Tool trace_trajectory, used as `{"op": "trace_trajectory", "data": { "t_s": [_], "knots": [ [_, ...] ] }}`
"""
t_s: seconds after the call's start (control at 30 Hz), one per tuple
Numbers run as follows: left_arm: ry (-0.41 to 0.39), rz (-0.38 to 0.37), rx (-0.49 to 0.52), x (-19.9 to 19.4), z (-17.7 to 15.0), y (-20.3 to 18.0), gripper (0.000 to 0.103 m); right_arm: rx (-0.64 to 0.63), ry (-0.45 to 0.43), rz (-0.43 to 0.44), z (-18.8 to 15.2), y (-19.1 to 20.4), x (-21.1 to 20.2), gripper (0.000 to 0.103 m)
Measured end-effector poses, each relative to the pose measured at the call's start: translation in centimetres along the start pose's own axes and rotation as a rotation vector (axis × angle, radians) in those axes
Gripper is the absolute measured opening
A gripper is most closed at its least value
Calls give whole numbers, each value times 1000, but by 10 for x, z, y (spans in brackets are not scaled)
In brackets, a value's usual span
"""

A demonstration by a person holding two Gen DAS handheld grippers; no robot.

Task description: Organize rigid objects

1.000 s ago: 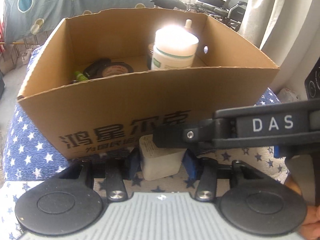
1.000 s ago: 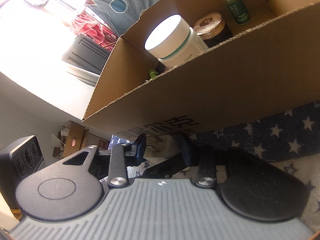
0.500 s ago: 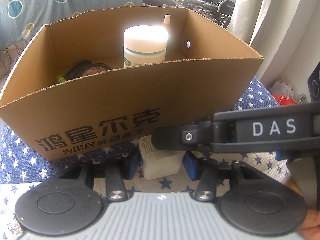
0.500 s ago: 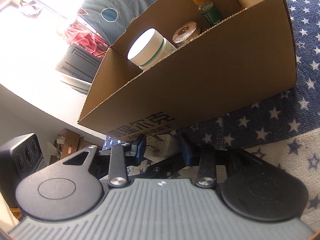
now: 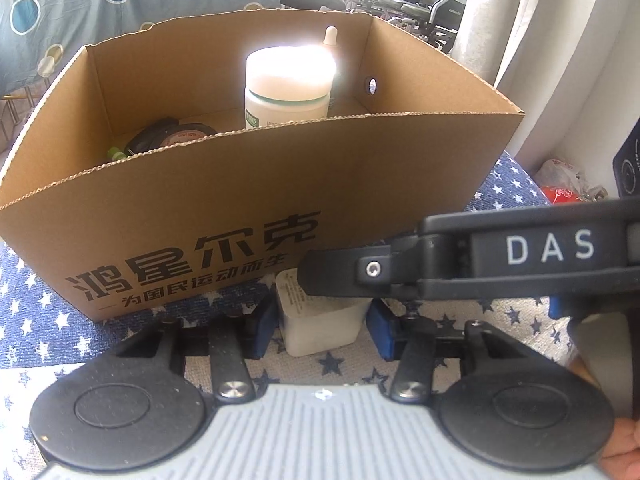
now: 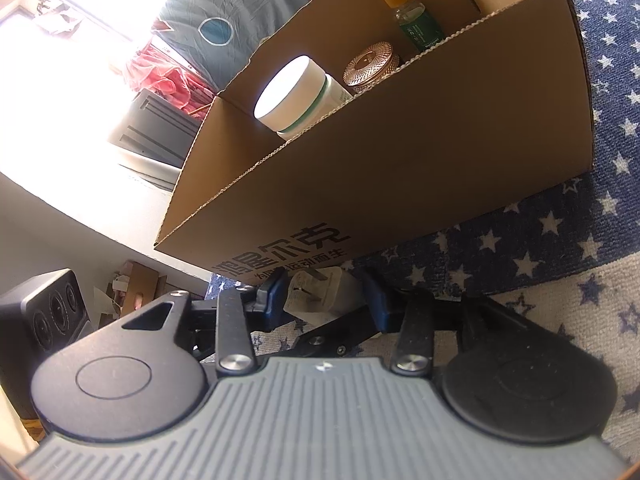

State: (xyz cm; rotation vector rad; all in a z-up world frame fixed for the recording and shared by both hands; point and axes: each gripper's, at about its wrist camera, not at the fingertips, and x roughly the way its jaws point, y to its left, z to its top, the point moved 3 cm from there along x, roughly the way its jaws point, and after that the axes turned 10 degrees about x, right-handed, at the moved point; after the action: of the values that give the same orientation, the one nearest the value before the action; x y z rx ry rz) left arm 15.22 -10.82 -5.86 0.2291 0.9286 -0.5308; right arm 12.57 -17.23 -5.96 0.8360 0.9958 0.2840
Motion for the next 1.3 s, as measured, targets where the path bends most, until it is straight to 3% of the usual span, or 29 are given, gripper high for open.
{"op": "trace_trajectory", "data": {
  "t_s": [0.17, 0.33, 0.7, 0.87, 1.3],
  "knots": [
    [4, -20, 20, 1, -2, -3, 59, 24, -17, -13, -4, -5, -3, 49],
    [27, -3, 53, 7, -1, -10, 62, 64, -30, 3, -6, -18, -9, 56],
    [58, 46, 64, 15, 1, -22, 62, 80, -8, 48, -5, -27, -8, 65],
    [63, 34, 59, 17, 6, -29, 58, 77, -11, 51, -7, -27, -7, 67],
    [63, 31, 82, 23, 9, -42, 58, 75, -19, 39, -9, -26, -10, 68]
  ]
}}
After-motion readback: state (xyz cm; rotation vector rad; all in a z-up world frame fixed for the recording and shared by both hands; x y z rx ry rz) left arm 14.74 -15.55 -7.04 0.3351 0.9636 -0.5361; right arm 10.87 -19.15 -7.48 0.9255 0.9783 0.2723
